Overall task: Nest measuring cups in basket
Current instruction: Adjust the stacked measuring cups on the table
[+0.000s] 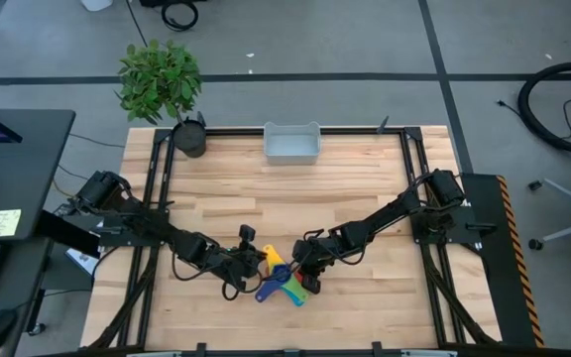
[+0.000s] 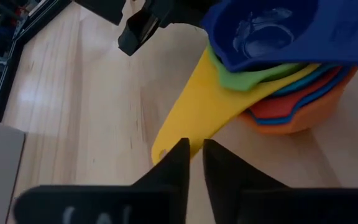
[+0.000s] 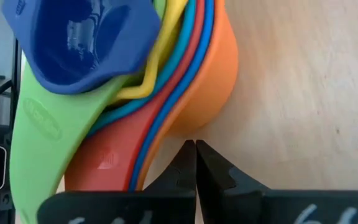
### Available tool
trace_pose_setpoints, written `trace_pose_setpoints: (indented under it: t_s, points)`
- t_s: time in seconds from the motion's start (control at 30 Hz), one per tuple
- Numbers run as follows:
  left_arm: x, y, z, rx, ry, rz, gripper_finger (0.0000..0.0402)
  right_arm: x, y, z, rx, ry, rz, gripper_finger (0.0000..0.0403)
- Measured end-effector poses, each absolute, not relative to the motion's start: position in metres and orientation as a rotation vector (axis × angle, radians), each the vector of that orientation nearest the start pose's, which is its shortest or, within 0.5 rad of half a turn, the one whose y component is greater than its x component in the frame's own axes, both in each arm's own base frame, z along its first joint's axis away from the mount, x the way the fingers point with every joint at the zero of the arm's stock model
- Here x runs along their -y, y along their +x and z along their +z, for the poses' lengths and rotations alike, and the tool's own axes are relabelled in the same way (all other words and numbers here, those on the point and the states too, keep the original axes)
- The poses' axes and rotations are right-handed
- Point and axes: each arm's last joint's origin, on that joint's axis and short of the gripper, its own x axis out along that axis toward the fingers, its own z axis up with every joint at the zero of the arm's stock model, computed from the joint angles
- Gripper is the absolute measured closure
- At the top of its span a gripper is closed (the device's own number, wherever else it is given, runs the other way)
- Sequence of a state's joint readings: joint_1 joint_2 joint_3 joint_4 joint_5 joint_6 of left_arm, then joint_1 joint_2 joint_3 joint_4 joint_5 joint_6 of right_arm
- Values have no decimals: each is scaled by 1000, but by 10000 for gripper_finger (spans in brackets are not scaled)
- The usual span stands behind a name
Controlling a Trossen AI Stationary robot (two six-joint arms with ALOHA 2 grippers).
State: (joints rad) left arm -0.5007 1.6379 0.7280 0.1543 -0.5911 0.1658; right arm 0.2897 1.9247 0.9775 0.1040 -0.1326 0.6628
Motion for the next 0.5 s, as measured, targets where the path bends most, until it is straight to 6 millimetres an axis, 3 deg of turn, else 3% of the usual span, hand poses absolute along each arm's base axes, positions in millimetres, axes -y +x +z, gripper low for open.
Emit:
trace_pose_setpoints:
  t_s: [0.17,0.5]
  points:
    - [131,273,147,-657,546,17,393,-110,351,116,-953,561,133,401]
    - [131,273,147,-657,548,13,394,-110,351,117,-958,567,155,401]
